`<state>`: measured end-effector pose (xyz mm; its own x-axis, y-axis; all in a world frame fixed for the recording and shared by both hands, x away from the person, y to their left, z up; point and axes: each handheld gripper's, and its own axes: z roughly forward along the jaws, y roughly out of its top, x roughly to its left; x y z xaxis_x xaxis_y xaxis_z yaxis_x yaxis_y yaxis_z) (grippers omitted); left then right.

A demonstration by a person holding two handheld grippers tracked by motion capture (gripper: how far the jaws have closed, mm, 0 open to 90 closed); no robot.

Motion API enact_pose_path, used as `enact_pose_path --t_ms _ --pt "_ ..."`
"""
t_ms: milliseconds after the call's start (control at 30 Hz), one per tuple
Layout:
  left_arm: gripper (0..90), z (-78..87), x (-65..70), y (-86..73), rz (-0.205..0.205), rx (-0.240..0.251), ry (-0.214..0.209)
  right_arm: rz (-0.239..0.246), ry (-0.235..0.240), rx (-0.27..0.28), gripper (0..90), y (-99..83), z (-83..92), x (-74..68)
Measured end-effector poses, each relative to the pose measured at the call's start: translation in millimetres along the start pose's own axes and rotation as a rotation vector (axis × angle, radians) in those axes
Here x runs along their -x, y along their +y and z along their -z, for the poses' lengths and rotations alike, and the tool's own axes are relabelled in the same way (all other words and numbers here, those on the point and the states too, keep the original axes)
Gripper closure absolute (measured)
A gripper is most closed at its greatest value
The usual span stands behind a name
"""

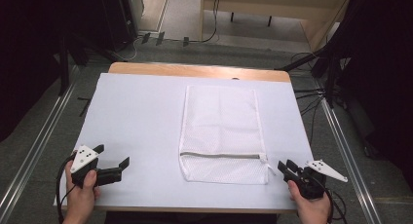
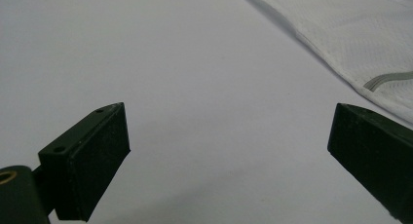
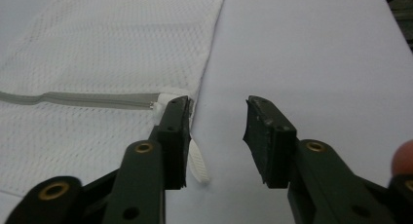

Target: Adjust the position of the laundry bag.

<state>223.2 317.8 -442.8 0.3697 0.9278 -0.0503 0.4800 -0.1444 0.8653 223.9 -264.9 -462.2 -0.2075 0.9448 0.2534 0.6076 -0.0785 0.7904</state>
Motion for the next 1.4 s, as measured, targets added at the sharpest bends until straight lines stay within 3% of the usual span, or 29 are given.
enact_pose_path --t_ms 233,400,667,800,833,933,1067,1133,1233,1333,1400 --pt "1.6 -1.4 1.4 -1.0 0.01 -0.009 0.001 0.011 -0.039 -0.007 69.3 2.4 1.1 -4.5" --pt "1.6 -2.4 6.4 -1.1 0.01 -0.008 -0.01 0.019 -0.016 -0.008 67.8 4.7 -1.8 -11.7" --pt "1.7 -10.9 25.5 4.3 0.011 -0.027 -0.033 0.023 -0.03 -0.056 68.1 2.1 -8.9 -21.4" --pt "1.9 -17.0 39.3 8.6 0.038 -0.042 -0.04 0.008 -0.032 -0.086 68.1 1.1 -12.2 -22.3" --pt "7.1 -19.3 47.6 10.0 0.045 -0.034 -0.044 -0.01 -0.016 -0.091 66.2 0.7 -13.1 -23.2" --pt "10.8 -23.0 59.7 11.7 0.052 -0.035 -0.056 -0.006 -0.012 -0.098 65.1 0.4 -14.3 -25.2" --pt "16.3 -35.8 87.6 13.6 0.003 -0.075 -0.088 0.025 -0.031 -0.113 62.2 -0.1 -18.0 -32.7" --pt "19.0 -38.1 91.3 13.4 -0.002 -0.081 -0.086 0.024 -0.033 -0.113 62.2 0.8 -19.5 -33.6" --pt "29.4 -47.0 103.1 14.1 0.023 -0.113 -0.097 0.023 -0.044 -0.103 61.4 5.7 -24.7 -34.8" --pt "34.3 -53.0 110.5 14.8 0.022 -0.13 -0.117 0.026 -0.058 -0.094 59.7 6.0 -24.8 -36.3" --pt "40.4 -65.1 119.0 18.8 0.001 -0.158 -0.132 0.026 -0.063 -0.08 58.7 5.8 -24.2 -36.5"
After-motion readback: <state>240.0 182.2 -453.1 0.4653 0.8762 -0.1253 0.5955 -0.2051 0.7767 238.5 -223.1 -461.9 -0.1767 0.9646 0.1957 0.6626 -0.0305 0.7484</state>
